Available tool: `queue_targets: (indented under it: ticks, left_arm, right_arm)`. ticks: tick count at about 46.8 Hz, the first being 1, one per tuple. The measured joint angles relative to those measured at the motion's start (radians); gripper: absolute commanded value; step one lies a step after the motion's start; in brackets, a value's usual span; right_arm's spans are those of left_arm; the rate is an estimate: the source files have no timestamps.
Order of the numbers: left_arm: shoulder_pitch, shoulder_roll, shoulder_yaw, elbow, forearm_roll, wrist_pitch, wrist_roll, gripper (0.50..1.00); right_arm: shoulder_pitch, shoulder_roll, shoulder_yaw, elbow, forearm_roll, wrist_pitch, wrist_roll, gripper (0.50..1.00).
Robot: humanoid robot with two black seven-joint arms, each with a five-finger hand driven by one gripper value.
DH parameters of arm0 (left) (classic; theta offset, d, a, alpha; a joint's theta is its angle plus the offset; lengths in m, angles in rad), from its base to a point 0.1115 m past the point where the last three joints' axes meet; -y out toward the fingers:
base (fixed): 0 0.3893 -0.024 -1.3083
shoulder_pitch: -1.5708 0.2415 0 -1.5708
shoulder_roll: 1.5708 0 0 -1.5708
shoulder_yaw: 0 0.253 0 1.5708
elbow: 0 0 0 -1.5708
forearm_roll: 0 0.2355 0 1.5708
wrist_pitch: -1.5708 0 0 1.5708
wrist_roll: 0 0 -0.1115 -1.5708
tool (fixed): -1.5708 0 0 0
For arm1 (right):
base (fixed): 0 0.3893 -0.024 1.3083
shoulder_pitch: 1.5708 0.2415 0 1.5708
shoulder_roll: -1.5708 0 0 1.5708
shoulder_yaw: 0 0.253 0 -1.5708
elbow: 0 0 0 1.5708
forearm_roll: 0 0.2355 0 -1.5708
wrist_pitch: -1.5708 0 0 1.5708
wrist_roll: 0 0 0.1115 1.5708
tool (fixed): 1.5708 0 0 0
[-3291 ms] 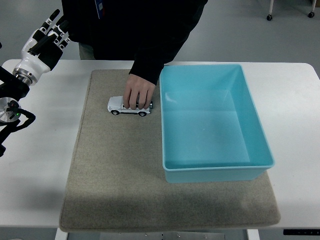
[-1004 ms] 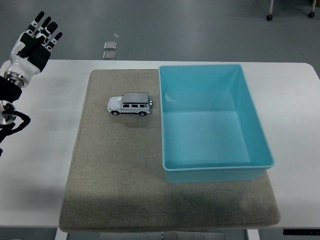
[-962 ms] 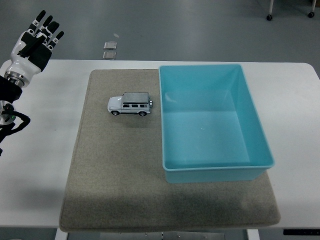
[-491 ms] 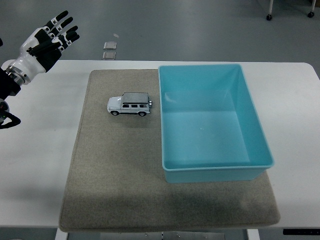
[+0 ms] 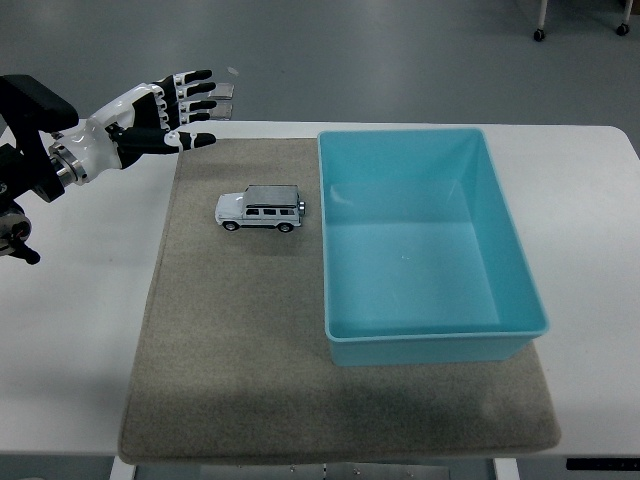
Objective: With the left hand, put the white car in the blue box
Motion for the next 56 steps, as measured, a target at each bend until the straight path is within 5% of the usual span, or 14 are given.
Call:
queue_targets:
  ticks: [23,42,56]
  left_arm:
    - [-0.034,-0.004,0.116,-0.106,0.478,0.173,0.020,0.934]
    - [-0.151,-0.022,0.327,-0.096,0.504,0.292,0.087,0.902]
    - [-0.179,-0.096,0.357,-0.057,0.504,0.312,0.121,0.898]
  right_arm:
    - [0.000,0.000,0.000,0.000,0.000,0.000,0.000,0.936]
    - [0.000,0.000,0.000,0.000,0.000,0.000,0.000,0.936]
    - [0.000,0.000,0.000,0.000,0.000,0.000,0.000,0.936]
